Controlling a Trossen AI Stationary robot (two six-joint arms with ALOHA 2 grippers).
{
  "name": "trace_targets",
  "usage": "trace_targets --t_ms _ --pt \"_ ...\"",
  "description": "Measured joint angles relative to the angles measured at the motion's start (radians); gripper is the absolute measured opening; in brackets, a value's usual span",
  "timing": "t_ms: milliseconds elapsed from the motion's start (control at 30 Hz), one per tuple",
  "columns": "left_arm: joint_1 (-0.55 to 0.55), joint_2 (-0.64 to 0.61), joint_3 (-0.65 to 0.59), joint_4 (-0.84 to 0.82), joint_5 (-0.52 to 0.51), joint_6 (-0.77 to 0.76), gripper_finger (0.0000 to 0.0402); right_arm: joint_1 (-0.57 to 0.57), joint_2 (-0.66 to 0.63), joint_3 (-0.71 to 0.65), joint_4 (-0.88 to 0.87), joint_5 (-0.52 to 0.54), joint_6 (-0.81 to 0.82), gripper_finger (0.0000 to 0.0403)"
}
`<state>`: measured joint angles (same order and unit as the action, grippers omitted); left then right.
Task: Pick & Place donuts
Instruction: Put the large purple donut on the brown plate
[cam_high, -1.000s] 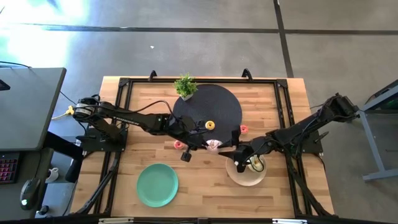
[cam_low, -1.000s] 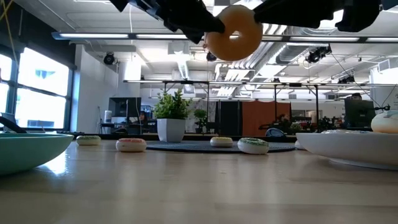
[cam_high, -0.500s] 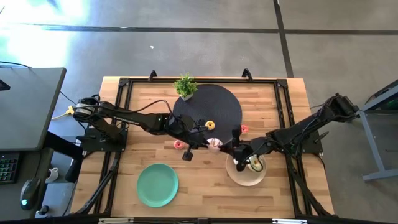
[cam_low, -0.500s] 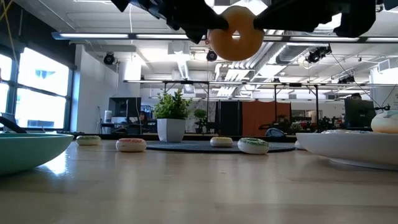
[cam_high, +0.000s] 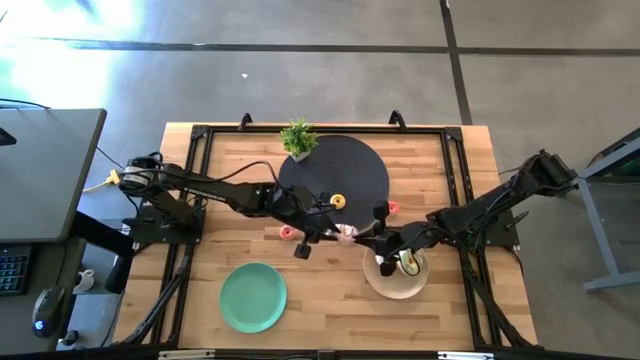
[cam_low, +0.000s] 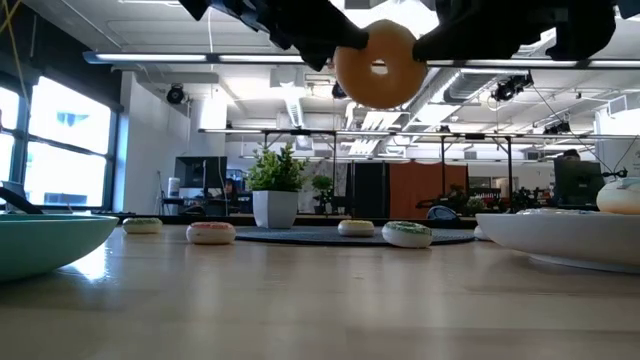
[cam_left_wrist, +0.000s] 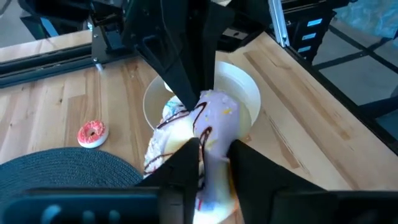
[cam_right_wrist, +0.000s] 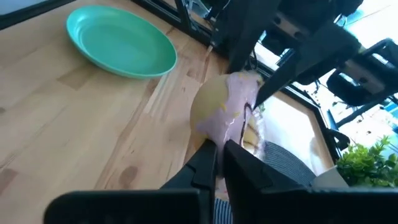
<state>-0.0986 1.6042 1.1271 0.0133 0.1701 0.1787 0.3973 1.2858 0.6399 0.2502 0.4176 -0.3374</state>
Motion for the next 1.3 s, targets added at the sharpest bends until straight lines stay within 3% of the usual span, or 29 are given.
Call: trace_targets --t_ms 200,467,767,1033,1300 --pt "0.000 0.001 0.000 -0.031 -0.005 -0.047 0.0127 0.000 0.000 0.000 -0.014 0.048 0.031 0.0007" --pt "0.000 0.001 0.000 -0.085 -0.006 -0.053 0.0134 0.047 0.001 0.000 -0.126 0.064 0.084 0.0005" --pt "0.000 0.001 0.000 -0.094 -0.005 -0.053 0.0134 0.241 -0.023 0.000 -0.185 0.191 -0.325 0.0004" --pt "0.000 0.001 0.000 -0.102 -0.005 -0.053 0.0133 0.360 -0.120 0.000 -0.563 0.229 -0.026 0.0003" --pt "0.000 0.001 0.000 -0.113 -0.009 -0.053 0.0133 0.447 -0.143 0.000 -0.609 0.184 0.038 0.0003"
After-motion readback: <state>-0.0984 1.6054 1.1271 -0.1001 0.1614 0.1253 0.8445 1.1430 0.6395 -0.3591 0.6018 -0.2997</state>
